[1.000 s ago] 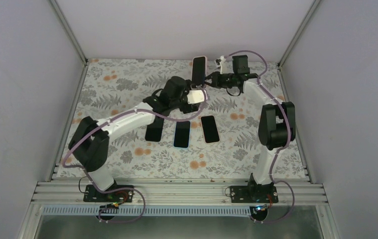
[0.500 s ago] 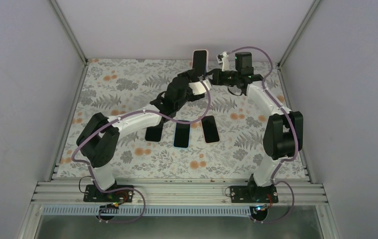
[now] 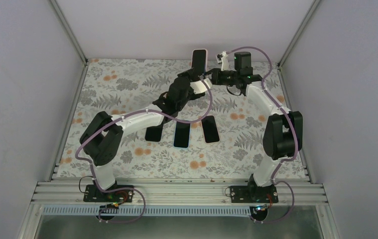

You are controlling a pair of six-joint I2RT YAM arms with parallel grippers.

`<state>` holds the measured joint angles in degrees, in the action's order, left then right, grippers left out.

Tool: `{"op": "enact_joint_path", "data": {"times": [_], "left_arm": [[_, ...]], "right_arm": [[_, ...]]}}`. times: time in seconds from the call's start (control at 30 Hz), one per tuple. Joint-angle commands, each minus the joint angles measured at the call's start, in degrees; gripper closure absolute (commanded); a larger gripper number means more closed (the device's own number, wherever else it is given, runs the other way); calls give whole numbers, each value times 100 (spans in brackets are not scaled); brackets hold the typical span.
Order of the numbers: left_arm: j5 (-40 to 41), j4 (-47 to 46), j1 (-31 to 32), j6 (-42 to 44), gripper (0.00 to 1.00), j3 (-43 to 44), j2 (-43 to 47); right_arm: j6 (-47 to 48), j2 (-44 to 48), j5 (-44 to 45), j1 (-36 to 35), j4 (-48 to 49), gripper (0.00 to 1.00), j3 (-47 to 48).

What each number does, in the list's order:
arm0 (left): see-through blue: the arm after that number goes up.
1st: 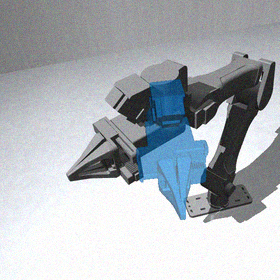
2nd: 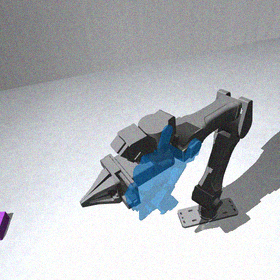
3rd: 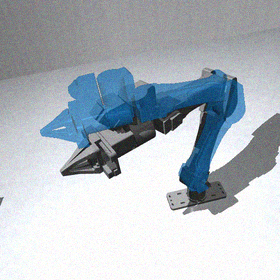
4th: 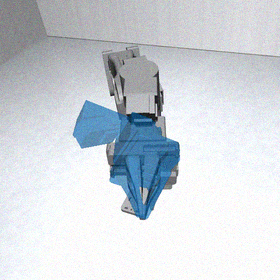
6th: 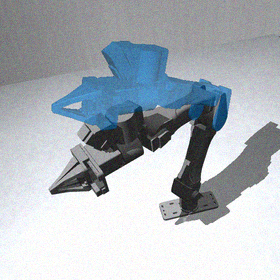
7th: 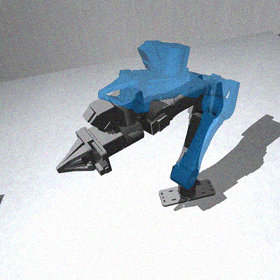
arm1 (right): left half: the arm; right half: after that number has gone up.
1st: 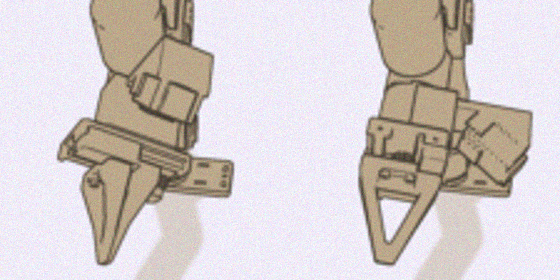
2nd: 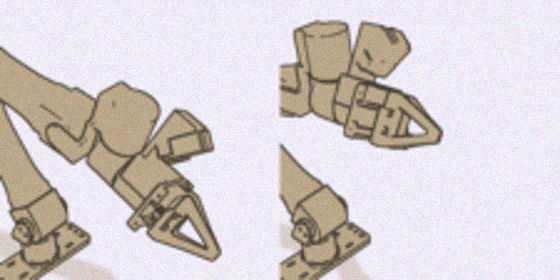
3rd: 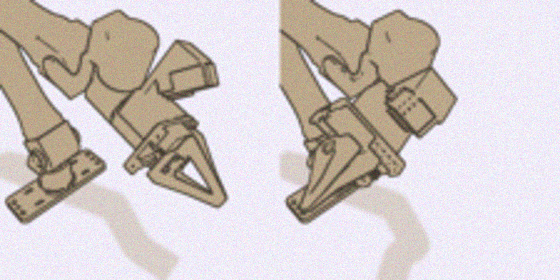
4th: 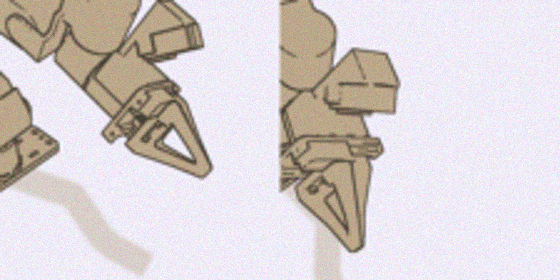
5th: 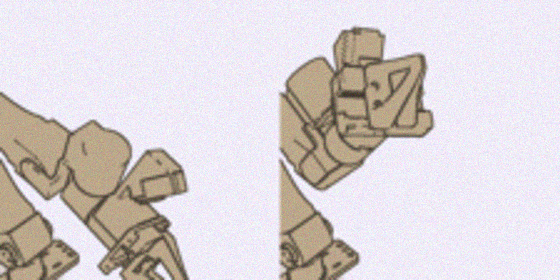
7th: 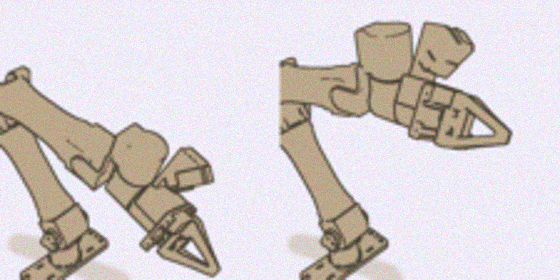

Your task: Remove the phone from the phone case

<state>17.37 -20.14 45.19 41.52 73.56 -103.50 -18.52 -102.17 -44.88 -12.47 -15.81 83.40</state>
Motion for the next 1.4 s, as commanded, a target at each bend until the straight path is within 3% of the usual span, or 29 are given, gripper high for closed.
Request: {"op": "enact_joint_path", "data": {"times": [0.0, 0.13, 0.3, 0.47, 0.6, 0.77, 0.87, 0.97, 1.17, 1.37], "left_arm": [[415, -456, 15, 11, 18, 119, -80], [917, -1010, 56, 300, 31, 40, -109], [1584, -2103, 77, 919, 40, -14, -273], [1789, -2617, 60, 1256, 47, -74, -456], [2066, -3220, 40, 1649, 79, -86, -738], [2117, -3416, -36, 1757, 96, -42, -808], [2092, -3725, -36, 2004, 98, -187, -765], [2004, -3936, -36, 2151, 98, -473, -610], [1678, -3317, -46, 1783, 98, -1155, 197], [1509, -2896, -63, 2013, 98, -1729, 906]], "right_arm": [[-56, 288, -345, -132, 327, 97, -45], [-111, 274, -396, -160, 375, 97, -102], [-110, 207, -466, -243, 368, 97, -82], [-167, 173, -758, -285, 416, 97, -102], [-147, 171, -1072, -334, 443, 97, -106], [-64, 220, -1145, -401, 452, 97, -158], [197, 143, -961, -397, 225, 97, -74], [825, -68, -154, -344, -427, 97, 269], [2125, -287, 2248, 33, -878, 97, 632], [2689, -362, 3144, 191, -1110, 97, 887]]}}
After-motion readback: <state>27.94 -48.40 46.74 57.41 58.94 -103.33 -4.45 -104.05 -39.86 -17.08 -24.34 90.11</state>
